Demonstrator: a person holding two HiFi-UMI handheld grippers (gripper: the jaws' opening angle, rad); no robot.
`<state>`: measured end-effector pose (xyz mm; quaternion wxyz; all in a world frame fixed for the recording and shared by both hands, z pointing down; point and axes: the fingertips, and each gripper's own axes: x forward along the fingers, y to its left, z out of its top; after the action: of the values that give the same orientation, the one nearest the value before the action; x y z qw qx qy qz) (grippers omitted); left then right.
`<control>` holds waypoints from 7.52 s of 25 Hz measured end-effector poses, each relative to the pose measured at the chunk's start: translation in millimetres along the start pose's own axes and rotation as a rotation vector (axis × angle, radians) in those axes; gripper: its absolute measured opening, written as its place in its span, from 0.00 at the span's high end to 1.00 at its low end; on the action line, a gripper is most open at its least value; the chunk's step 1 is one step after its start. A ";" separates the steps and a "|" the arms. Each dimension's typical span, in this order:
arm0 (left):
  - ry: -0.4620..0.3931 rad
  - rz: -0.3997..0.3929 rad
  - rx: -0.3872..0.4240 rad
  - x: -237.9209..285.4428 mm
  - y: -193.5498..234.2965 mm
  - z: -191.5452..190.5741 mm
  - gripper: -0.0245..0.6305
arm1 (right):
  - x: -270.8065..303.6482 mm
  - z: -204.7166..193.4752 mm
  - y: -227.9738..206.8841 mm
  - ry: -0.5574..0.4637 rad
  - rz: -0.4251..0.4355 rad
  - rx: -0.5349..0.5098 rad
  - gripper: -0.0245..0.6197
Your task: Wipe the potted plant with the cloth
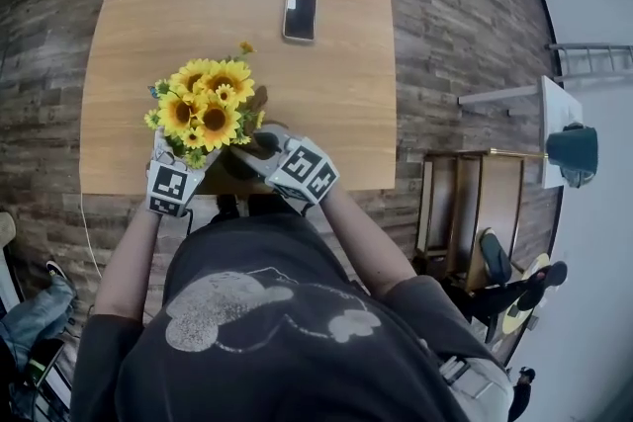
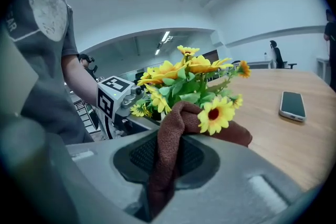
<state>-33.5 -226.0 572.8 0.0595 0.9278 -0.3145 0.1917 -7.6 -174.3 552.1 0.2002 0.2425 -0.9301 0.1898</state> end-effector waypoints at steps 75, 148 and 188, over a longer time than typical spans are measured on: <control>0.053 -0.391 0.045 1.5 -30.6 -1.6 0.19 | -30.3 -34.7 -14.7 0.188 0.057 -0.130 0.88; 0.003 -0.005 -0.033 4.6 -31.2 5.3 0.06 | 2.7 0.1 -67.7 0.196 0.335 -0.169 0.88; -0.060 -0.008 -0.204 -74.8 -64.3 -11.0 0.03 | -129.4 -59.0 37.4 -0.094 -0.352 0.148 0.88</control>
<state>-52.5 -130.4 554.2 0.1451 0.9235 -0.3302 0.1304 93.0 -68.9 532.4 0.1681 0.4243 -0.8651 0.2081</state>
